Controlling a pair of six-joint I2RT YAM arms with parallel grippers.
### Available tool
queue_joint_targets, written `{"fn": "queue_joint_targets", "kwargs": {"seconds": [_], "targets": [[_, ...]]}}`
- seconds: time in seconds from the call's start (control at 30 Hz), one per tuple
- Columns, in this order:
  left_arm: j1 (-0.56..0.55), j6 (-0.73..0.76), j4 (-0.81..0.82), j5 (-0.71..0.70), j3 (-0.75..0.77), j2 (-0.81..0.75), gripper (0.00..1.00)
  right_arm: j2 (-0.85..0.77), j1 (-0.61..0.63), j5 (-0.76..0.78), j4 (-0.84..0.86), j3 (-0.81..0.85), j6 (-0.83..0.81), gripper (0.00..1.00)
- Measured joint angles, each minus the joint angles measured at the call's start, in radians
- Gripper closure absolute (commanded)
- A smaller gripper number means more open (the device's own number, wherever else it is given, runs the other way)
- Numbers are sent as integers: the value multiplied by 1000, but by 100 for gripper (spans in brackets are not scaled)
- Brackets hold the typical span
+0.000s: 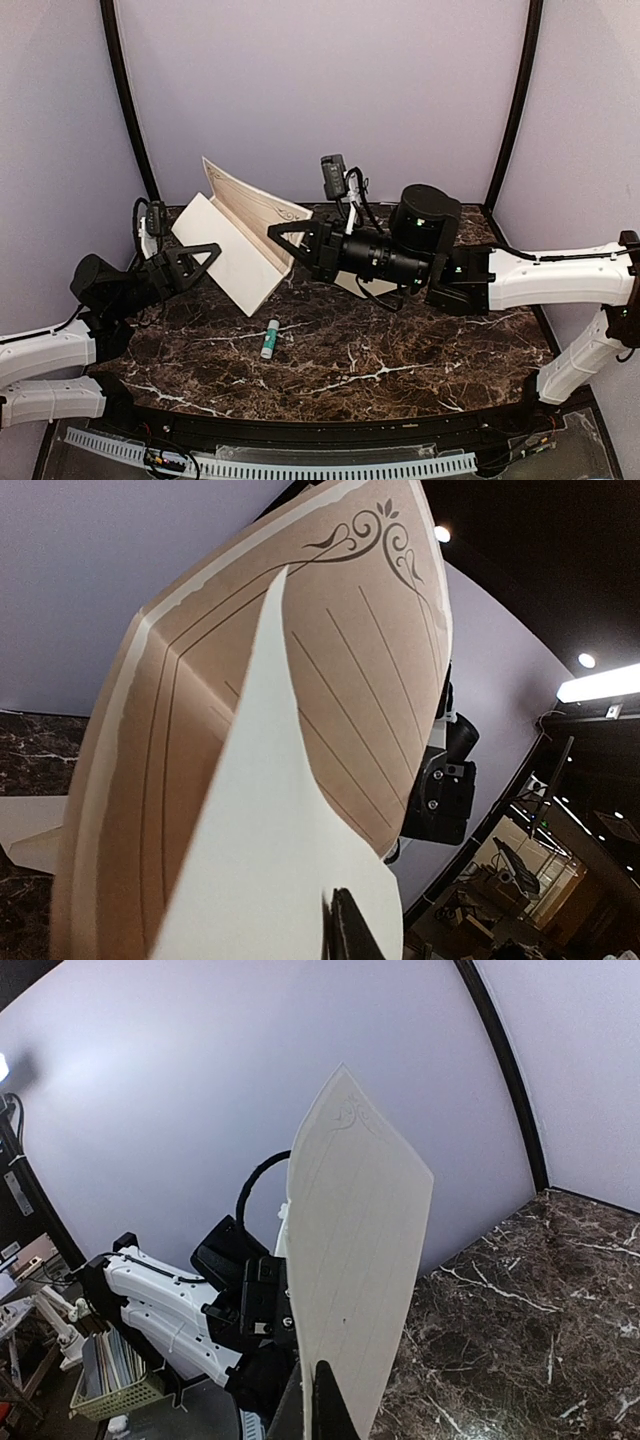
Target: Place the letter into the envelope and seal it
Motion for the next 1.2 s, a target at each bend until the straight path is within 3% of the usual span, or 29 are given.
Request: {"fn": "queue_joint_targets", "kwargs": {"seconds": [0.07, 0.2, 0.43, 0.53, 0.7, 0.87, 1.2], "targets": [[0, 0, -2, -1, 0, 0, 98, 0, 0, -15, 1, 0, -18, 100], [0, 4, -31, -5, 9, -5, 100, 0, 1, -46, -23, 0, -83, 74], [0, 62, -151, -4, 61, -32, 100, -50, 0, -56, -198, 2, -215, 36], [0, 108, -214, 2, 98, -34, 100, -115, -14, -80, -253, 0, -238, 27], [0, 195, -316, 27, 156, -26, 100, -300, -66, -134, -277, -30, -253, 27], [0, 254, -380, 81, 204, 16, 100, -423, -135, -92, -273, -46, -234, 33], [-81, 321, -435, 164, 311, 139, 100, -179, -171, -108, -377, 21, -222, 33]]}}
